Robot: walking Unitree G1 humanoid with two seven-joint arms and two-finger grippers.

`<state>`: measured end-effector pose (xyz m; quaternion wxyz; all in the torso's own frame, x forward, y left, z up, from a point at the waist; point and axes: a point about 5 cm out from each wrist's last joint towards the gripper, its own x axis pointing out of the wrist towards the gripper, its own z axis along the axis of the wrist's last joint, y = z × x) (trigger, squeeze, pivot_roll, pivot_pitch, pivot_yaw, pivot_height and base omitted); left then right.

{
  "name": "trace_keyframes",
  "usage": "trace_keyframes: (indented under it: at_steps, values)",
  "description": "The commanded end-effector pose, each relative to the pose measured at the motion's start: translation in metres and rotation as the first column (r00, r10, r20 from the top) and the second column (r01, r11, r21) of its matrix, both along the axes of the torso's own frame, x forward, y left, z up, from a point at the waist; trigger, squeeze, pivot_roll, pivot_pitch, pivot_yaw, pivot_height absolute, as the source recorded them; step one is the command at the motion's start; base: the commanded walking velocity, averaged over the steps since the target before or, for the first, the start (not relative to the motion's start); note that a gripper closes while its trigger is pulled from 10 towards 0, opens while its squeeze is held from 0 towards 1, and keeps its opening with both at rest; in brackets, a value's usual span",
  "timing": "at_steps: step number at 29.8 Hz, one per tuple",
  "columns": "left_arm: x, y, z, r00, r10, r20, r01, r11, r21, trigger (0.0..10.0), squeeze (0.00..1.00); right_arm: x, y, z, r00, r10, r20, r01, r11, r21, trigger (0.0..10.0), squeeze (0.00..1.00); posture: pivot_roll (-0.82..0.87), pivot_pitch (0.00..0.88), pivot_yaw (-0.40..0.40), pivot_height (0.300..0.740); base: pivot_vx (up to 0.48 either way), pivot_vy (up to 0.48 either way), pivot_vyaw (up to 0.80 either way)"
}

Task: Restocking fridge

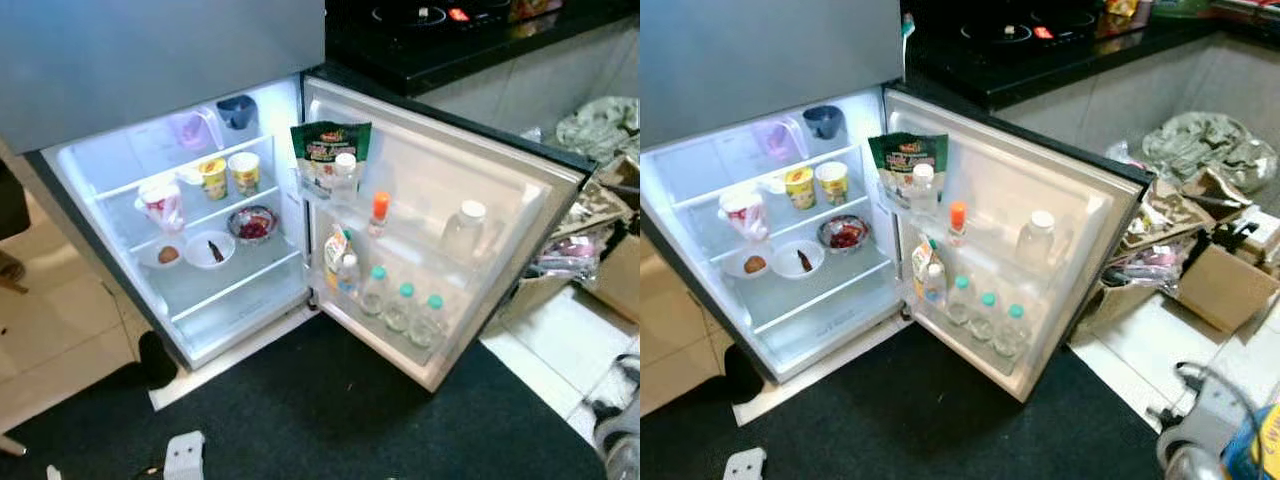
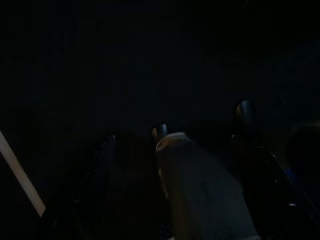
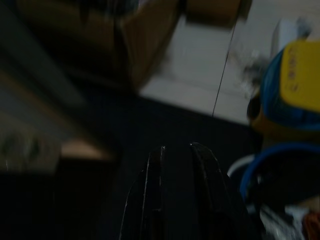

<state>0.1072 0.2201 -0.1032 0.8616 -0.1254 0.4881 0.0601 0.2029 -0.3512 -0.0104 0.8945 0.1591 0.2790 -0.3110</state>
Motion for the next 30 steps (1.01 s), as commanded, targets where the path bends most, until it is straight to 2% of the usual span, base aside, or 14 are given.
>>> trace_keyframes:
  at_steps: [1, 4, 8, 9, 11, 14, 22, 25, 26, 30]
  values:
    - [-0.004, 0.005, 0.000, 1.000, 0.007, -0.011, -0.007, 1.000, 0.007, 10.0, 0.00, 0.011, -0.011, 0.016, 0.994, -0.054, 0.097, 0.055, 0.998, -0.014, 10.0, 0.00, -0.04, 0.000, 0.027, 0.740, 0.000, 0.000, 0.00]
    - [-0.004, 0.006, 0.000, 1.000, 0.006, -0.013, -0.006, 1.000, -0.006, 10.0, 0.00, 0.036, -0.029, 0.054, 0.960, -0.083, 0.266, 0.094, 0.995, -0.028, 10.0, 0.00, -0.04, 0.000, 0.027, 0.740, 0.000, 0.000, 0.00]
    - [-0.004, 0.006, 0.000, 1.000, -0.007, -0.016, 0.007, 1.000, -0.004, 10.0, 0.00, 0.047, -0.032, 0.069, 0.947, -0.066, 0.313, 0.085, 0.995, -0.046, 10.0, 0.00, -0.04, 0.000, 0.027, 0.740, 0.000, -0.358, 0.00]
    - [-0.005, 0.006, 0.000, 1.000, -0.003, -0.015, 0.003, 1.000, -0.004, 10.0, 0.00, 0.057, -0.032, 0.080, 0.937, -0.034, 0.349, 0.060, 0.996, -0.063, 10.0, 0.00, -0.04, 0.000, 0.023, 0.740, 0.000, -0.469, 0.00]
    - [-0.005, 0.006, 0.000, 1.000, 0.000, -0.014, 0.000, 1.000, -0.006, 10.0, 0.00, 0.061, -0.031, 0.083, 0.932, -0.021, 0.362, 0.049, 0.996, -0.068, 10.0, 0.00, -0.04, 0.000, 0.023, 0.740, 0.000, -0.469, 0.00]
    - [-0.005, 0.005, -0.001, 1.000, 0.009, -0.022, -0.009, 1.000, -0.001, 10.0, 0.00, 0.068, -0.025, 0.085, 0.924, 0.010, 0.383, 0.017, 0.998, -0.067, 10.0, 0.00, -0.04, 0.000, 0.025, 0.740, 0.000, -0.319, 0.00]
    - [-0.004, 0.004, -0.001, 1.000, 0.022, -0.020, -0.022, 1.000, 0.001, 10.0, 0.00, 0.082, -0.008, 0.086, 0.907, 0.085, 0.413, -0.069, 0.996, -0.053, 10.0, 0.00, -0.04, 0.000, 0.024, 0.740, 0.000, 0.000, 0.00]
    - [-0.005, 0.005, -0.001, 1.000, 0.018, -0.017, -0.018, 1.000, -0.001, 10.0, 0.00, 0.102, 0.007, 0.101, 0.862, 0.175, 0.476, -0.158, 0.985, -0.075, 10.0, 0.00, -0.03, 0.005, 0.028, 0.740, 0.000, 0.000, 0.00]
    - [-0.005, 0.005, -0.001, 1.000, 0.018, -0.017, -0.018, 1.000, -0.001, 10.0, 0.00, 0.102, 0.007, 0.101, 0.862, 0.175, 0.476, -0.158, 0.985, -0.075, 10.0, 0.00, -0.03, 0.005, 0.028, 0.740, 0.000, 0.000, 0.00]
    - [-0.007, 0.004, -0.001, 1.000, -0.006, -0.019, 0.006, 1.000, -0.015, 10.0, 0.00, 0.120, 0.016, 0.122, 0.810, 0.251, 0.530, -0.218, 0.968, -0.125, 10.0, 0.00, -0.04, 0.012, 0.031, 0.740, 0.000, -0.352, 0.00]
